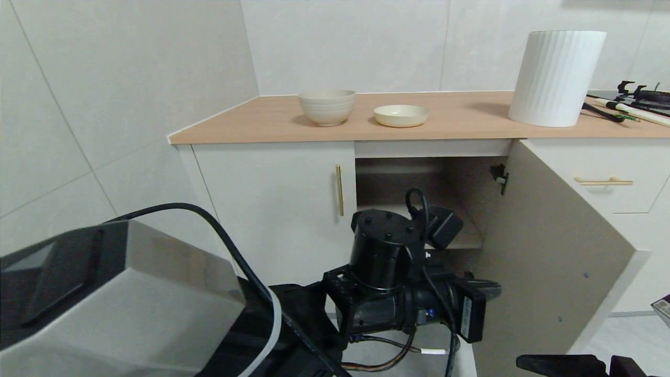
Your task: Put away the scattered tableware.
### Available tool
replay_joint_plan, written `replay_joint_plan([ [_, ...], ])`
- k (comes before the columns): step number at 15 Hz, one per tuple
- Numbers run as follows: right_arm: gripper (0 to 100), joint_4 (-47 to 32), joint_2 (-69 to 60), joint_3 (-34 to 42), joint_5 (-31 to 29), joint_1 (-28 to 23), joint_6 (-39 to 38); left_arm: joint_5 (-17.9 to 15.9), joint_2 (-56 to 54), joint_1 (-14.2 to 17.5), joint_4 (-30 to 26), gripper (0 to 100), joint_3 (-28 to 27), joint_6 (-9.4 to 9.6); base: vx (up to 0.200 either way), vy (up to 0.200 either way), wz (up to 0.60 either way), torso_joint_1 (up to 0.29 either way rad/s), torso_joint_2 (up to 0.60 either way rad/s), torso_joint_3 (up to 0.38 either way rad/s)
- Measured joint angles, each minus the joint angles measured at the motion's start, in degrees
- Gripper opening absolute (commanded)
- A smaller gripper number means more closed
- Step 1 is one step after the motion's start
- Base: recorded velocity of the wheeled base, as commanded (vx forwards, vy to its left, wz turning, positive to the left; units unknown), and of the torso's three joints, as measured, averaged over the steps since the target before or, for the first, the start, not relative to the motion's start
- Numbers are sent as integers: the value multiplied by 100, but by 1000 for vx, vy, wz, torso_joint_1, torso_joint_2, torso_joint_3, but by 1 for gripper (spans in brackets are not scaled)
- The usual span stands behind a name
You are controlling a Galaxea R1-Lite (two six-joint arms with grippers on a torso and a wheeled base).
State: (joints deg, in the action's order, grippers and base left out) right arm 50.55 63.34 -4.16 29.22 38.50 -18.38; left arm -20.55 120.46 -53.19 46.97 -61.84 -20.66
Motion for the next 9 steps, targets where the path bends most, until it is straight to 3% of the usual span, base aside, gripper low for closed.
replay_joint_plan([
  [5,100,-239,178,-483,-380,-35,44,439,-786,791,590,0,1347,11,0,0,0,0,0,0],
  [7,100,-279,672,-981,-914,-61,185,461,-1429,1218,289,0,1832,59,0,0,0,0,0,0],
  [9,100,-433,1424,-1790,-1631,-79,410,482,-2387,1747,-490,0,2213,115,0,0,0,0,0,0],
])
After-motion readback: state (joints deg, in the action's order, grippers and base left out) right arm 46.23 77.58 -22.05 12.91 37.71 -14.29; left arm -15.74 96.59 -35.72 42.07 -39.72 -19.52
